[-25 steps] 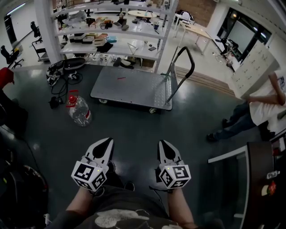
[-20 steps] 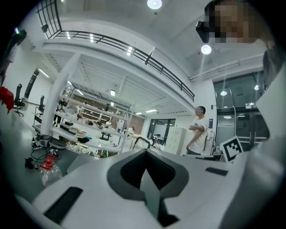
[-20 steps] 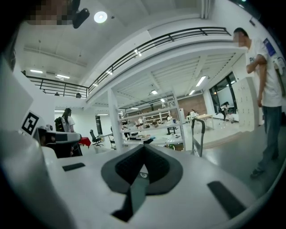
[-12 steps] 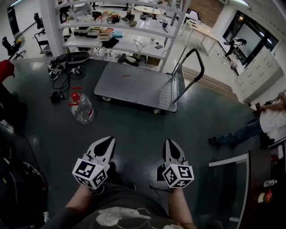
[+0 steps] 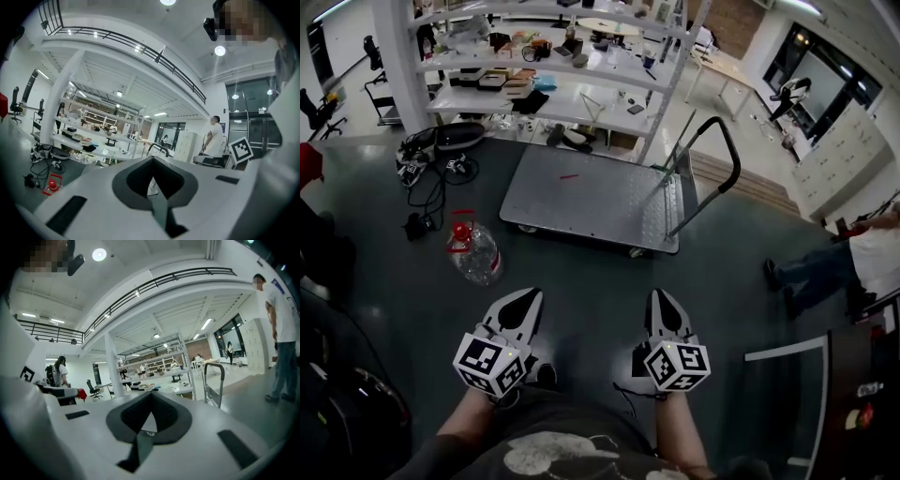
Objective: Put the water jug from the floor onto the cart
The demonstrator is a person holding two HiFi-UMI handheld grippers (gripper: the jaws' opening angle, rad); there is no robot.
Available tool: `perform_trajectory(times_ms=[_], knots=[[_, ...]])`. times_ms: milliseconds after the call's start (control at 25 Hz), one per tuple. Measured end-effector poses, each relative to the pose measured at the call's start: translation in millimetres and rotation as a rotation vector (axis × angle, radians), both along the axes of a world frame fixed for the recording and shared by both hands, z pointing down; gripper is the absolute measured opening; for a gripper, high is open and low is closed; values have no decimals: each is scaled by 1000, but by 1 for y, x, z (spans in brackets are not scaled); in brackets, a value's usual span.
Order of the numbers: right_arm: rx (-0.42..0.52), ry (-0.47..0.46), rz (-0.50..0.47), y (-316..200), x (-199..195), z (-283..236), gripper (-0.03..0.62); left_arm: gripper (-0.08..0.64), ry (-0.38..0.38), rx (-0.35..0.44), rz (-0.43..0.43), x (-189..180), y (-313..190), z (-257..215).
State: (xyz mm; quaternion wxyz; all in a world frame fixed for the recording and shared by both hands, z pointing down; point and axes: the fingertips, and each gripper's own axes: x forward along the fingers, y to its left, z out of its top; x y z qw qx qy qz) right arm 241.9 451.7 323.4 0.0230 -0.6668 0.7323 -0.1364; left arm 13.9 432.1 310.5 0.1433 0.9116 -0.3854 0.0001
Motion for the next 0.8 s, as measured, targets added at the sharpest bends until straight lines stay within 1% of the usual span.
perform_trajectory(times_ms=[160,280,520,640,800], knots=[[8,6,20,-31,-14,-2,-9,8,4,-8,30,-12,-29,6],[-4,12,26,-48,-22,3,-9,8,-2,-15,47,-18,-49,13],[-43,-2,33,-75,-17,20,-9,8,-2,-50,41,-17,-78,25],[-50,-15,14,-102,-12,28,-9,8,-13,-53,17,-13,-97,29],[-54,-35,-41,-158,-2,41,-9,9,-30,-65,-61,-7,-134,38]])
